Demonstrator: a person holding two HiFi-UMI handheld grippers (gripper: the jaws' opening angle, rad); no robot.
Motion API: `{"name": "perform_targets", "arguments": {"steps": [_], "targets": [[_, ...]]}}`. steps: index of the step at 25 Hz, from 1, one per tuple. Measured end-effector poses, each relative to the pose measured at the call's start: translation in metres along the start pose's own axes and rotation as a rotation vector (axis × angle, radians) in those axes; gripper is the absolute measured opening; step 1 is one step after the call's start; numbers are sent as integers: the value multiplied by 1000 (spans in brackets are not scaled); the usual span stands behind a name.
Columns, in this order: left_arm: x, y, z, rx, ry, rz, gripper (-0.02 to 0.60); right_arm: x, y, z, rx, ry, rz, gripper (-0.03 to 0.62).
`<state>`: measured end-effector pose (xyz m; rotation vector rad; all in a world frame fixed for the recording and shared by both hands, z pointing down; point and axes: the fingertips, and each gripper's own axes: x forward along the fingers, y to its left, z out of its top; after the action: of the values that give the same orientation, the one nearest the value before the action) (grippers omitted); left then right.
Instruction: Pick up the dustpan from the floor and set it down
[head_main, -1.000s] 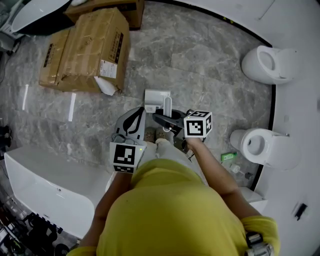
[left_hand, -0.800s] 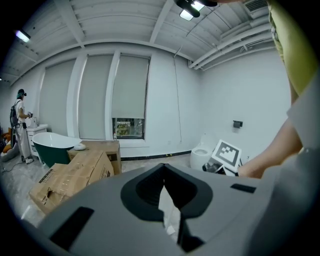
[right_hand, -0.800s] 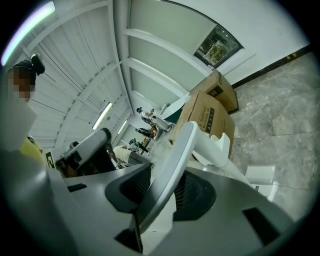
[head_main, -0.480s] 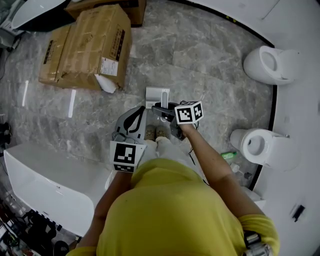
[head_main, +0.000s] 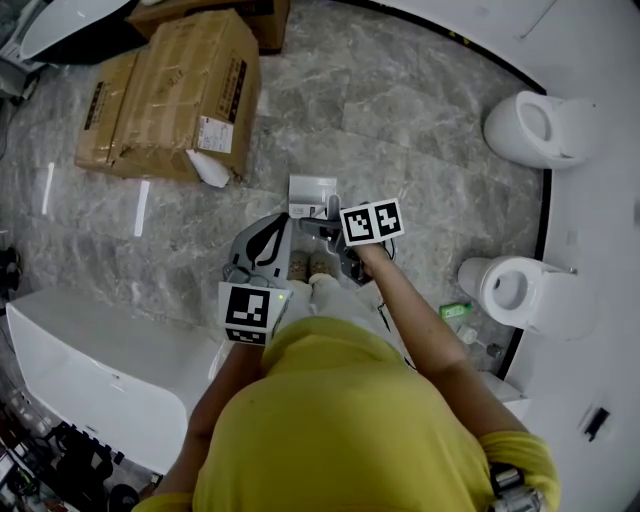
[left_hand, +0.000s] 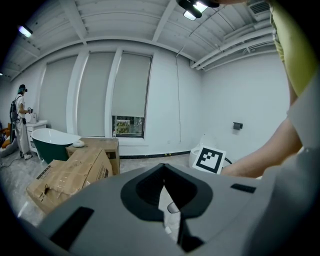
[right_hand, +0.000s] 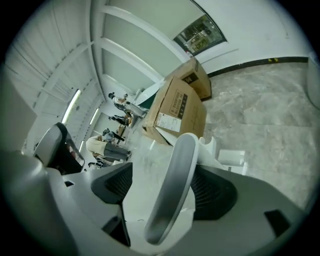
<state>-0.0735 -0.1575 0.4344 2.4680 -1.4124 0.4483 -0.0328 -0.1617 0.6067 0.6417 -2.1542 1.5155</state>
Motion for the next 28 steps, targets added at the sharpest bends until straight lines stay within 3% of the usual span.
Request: {"name": "perform_targets", "arguments": {"steps": [3, 6, 14, 15, 22, 28], "targets": [[1, -2, 1, 1, -5, -9, 2, -17, 1, 0, 32, -25, -73, 399], [3, -4, 3, 6, -14, -16, 2, -42, 2, 7, -21, -110, -170, 401], [-2, -15, 36, 28, -84, -22, 2, -133, 40, 57, -402, -474, -396, 35], [-4, -15, 44, 35, -102, -20, 2, -143, 50, 64, -446, -517, -414, 12], [-24, -6, 110, 60, -234, 37, 2, -212, 132, 104, -712, -790, -500, 11], [-45, 9, 160, 115, -340, 114, 2, -270, 197, 126, -844, -1004, -543, 11]]}}
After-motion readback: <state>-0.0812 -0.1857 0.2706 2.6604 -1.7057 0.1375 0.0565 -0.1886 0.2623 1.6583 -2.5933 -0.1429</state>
